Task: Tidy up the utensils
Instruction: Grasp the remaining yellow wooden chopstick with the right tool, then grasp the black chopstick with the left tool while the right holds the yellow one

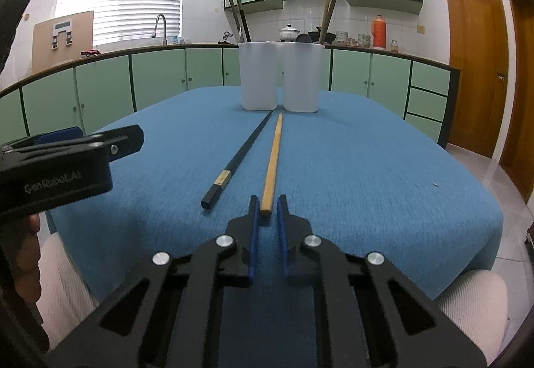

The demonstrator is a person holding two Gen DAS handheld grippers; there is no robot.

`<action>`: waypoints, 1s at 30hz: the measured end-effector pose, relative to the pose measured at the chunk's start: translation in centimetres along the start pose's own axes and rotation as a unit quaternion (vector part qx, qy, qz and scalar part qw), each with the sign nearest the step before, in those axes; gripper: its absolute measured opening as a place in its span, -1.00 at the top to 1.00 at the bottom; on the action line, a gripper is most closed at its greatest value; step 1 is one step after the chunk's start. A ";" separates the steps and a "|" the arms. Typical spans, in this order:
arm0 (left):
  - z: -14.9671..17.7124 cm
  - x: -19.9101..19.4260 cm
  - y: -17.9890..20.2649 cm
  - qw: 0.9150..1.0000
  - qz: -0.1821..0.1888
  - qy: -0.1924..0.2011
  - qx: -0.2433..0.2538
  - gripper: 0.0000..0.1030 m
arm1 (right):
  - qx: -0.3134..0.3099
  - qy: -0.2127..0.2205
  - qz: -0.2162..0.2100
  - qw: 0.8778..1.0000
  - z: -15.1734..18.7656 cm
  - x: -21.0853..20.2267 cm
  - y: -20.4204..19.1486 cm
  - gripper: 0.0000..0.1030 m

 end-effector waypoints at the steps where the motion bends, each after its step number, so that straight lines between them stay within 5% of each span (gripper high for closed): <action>1: 0.0 0.0 0.0 1.000 0.000 0.000 0.000 -0.77 | 0.000 0.000 -0.001 1.000 0.0 0.0 0.0 0.87; 15: 0.3 0.0 3.3 0.999 0.042 -0.015 0.006 -0.73 | 0.032 0.008 0.025 0.999 -0.9 -1.0 3.5 0.88; 30: 1.3 1.8 7.9 0.995 0.083 -0.055 0.014 0.00 | 0.062 0.014 0.027 0.998 -0.9 -2.1 6.8 0.88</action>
Point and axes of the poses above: each gripper's, at about its wrist camera, not at the fingertips, and x roughly the way its jaws point, y to its right, z to its underside, the point moved 3 cm from there along x, roughly the way its jaws point, and after that the axes turned 4 degrees about x, right-handed, at the moved point
